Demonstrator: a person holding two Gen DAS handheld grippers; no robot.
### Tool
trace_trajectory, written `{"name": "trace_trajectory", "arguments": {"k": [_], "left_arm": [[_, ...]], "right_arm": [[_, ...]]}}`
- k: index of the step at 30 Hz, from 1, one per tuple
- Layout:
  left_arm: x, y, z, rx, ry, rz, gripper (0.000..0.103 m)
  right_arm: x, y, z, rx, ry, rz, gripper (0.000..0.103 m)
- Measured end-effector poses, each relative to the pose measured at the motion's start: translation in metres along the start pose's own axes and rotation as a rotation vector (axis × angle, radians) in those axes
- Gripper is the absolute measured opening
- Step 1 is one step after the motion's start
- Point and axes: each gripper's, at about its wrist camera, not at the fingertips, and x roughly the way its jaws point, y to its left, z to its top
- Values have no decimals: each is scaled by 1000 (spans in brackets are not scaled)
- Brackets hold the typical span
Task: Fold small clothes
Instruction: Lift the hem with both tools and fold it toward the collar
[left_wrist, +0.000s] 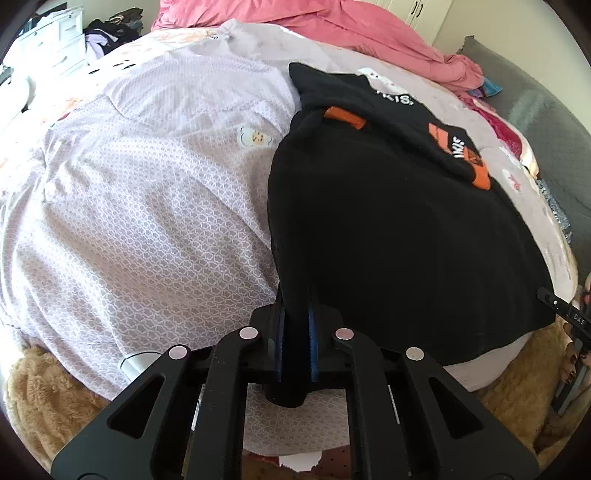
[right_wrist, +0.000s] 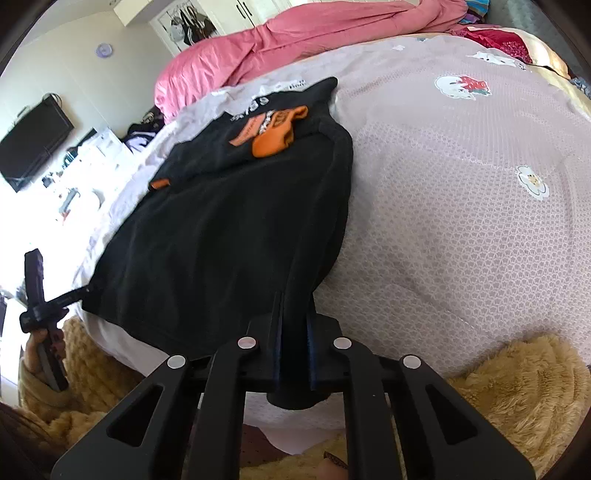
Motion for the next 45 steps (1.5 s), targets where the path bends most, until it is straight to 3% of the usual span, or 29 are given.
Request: {"name": "trace_trajectory", "arguments": {"k": [4, 9, 21, 29, 35, 45], "left_arm": [[-17, 11, 7, -77, -39, -121, 3], [-29, 9, 18, -69, -88, -126, 2], [-43, -1, 60, -58, -184, -114, 2], [-49, -11, 95, -36, -248, -59, 2], [-48, -8, 121, -74, -306, -38, 3], [-22, -9, 160, -110, -329, -22, 3]], "right_arm": [[-10, 1, 5, 9, -39, 32, 9], [-23, 3, 17, 23, -107, 64, 8], [-38, 1, 71, 31, -244, 80, 7], [-43, 11, 114, -3, -334, 69, 7], [-33, 12, 145, -1, -369, 36, 7], [-5, 12, 187, 10, -384, -24, 7]]}}
